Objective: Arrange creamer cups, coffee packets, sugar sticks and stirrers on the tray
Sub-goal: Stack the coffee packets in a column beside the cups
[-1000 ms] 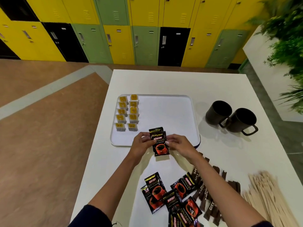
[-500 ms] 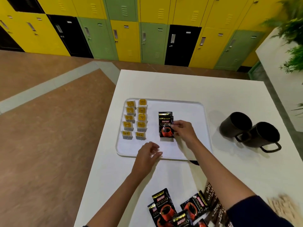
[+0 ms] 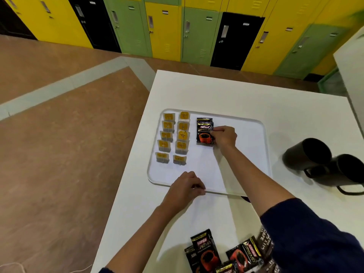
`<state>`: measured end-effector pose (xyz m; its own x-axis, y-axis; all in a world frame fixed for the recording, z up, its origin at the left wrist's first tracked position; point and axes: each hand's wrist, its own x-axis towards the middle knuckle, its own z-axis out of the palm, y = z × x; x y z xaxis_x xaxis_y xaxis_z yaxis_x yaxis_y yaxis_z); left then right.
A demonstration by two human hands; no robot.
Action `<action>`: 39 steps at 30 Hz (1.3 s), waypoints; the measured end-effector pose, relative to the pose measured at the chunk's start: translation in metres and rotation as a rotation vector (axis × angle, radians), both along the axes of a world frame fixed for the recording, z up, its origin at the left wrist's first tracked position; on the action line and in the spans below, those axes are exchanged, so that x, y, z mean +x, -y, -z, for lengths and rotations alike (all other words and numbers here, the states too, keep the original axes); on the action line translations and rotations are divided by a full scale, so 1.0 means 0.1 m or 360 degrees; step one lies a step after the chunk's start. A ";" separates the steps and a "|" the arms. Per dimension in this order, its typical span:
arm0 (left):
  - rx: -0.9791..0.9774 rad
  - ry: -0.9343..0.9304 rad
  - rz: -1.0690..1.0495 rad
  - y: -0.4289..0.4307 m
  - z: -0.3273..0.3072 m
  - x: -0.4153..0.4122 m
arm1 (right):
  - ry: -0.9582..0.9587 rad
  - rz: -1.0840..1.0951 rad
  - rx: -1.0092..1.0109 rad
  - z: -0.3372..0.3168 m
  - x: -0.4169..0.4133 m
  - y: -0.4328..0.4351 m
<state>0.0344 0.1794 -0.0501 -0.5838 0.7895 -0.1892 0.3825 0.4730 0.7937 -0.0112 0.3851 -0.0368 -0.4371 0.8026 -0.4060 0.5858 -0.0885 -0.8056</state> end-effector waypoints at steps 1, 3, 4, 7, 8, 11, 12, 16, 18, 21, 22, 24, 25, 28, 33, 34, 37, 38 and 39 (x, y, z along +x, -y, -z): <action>0.0002 0.0003 0.0010 0.00 0.00 -0.01 | -0.0004 0.0013 0.0002 0.01 -0.01 0.00; 0.0009 -0.0002 0.0025 0.01 0.00 -0.01 | -0.0027 0.0049 -0.0030 0.04 -0.02 0.00; 0.0008 -0.0005 0.0029 0.01 0.00 -0.01 | -0.0037 0.0063 -0.0048 0.04 -0.03 0.01; 0.0009 0.0001 0.0027 0.02 0.01 -0.01 | -0.0052 0.0097 -0.0070 0.06 -0.07 0.01; 0.0011 -0.0004 0.0032 0.02 0.01 -0.01 | -0.0054 0.0107 -0.0075 0.06 -0.08 0.01; 0.0018 -0.0009 0.0044 0.02 0.01 -0.01 | -0.0044 0.0107 -0.0057 0.07 -0.10 -0.02; 0.0019 -0.0004 0.0042 0.02 0.00 -0.02 | -0.0036 0.0103 -0.0042 0.07 -0.11 -0.03; 0.0022 0.0004 0.0047 0.02 0.00 -0.02 | -0.0005 0.0078 0.0008 0.07 -0.12 -0.05; 0.0024 0.0002 0.0046 0.02 0.00 -0.01 | 0.0012 0.0053 0.0047 0.08 -0.11 -0.06; 0.0019 -0.0002 0.0047 0.02 0.00 -0.01 | -0.0019 -0.0018 0.0145 0.08 -0.07 -0.03; 0.0017 -0.0007 0.0047 0.02 0.00 -0.01 | -0.0045 -0.0051 0.0187 0.09 -0.06 -0.01; 0.0015 -0.0014 0.0042 0.01 0.00 -0.01 | -0.0091 -0.0104 0.0251 0.10 -0.03 0.04; 0.0015 -0.0013 0.0040 0.01 0.00 -0.01 | -0.0102 -0.0123 0.0271 0.10 -0.02 0.05; 0.0022 0.0007 0.0036 0.01 -0.01 -0.01 | -0.0115 -0.0157 0.0296 0.12 -0.01 0.08; 0.0019 0.0005 0.0036 0.02 -0.01 -0.01 | -0.0094 -0.0166 0.0299 0.12 -0.01 0.07; 0.0017 0.0006 0.0039 0.02 -0.01 -0.01 | -0.0086 -0.0168 0.0308 0.13 -0.02 0.06; 0.0014 -0.0008 0.0043 0.02 -0.01 -0.01 | -0.0072 -0.0176 0.0327 0.13 -0.04 0.05; 0.0014 -0.0015 0.0042 0.02 -0.01 0.00 | -0.0067 -0.0168 0.0327 0.14 -0.04 0.04; 0.0019 -0.0025 0.0039 0.02 -0.01 0.00 | -0.0063 -0.0161 0.0327 0.13 -0.04 0.04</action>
<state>0.0349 0.1771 -0.0495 -0.5672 0.8056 -0.1708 0.4062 0.4541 0.7929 -0.0155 0.3812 -0.0503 -0.5316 0.8180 -0.2198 0.5511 0.1370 -0.8231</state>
